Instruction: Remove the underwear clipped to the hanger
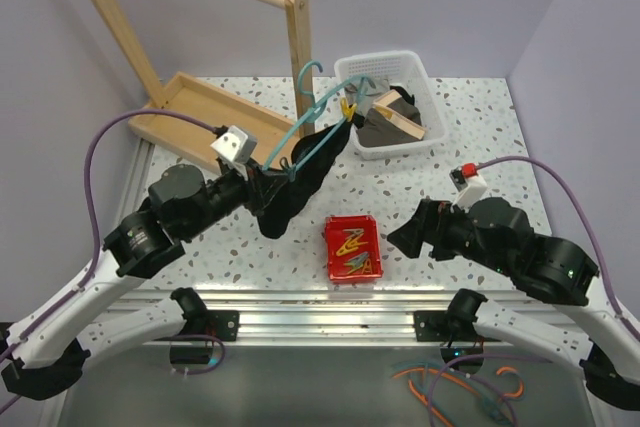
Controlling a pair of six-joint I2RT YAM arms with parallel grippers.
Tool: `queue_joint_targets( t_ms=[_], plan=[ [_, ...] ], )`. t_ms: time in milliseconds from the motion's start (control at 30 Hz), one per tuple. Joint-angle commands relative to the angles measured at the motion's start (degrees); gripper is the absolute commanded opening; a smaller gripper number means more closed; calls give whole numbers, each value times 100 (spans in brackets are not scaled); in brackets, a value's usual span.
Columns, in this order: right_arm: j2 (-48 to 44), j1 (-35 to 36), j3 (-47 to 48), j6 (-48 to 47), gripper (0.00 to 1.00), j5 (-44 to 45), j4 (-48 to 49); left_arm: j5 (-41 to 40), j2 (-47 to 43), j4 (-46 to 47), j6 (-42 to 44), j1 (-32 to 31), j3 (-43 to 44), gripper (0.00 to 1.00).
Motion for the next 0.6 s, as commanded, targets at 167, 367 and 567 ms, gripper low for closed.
queue_joint_targets(
  t_ms=[167,367,567],
  plan=[
    [308,-17,143,94,92,118,326,-877,-161,-179,366,-332,-411,0],
    [466,-17,46,261,92,83,572,-1650,-285,313,6,-1166,-1422,0],
    [668,-17,11,612,91,100,616,-2722,-30,542,-21,-2116,-1362,0]
  ],
)
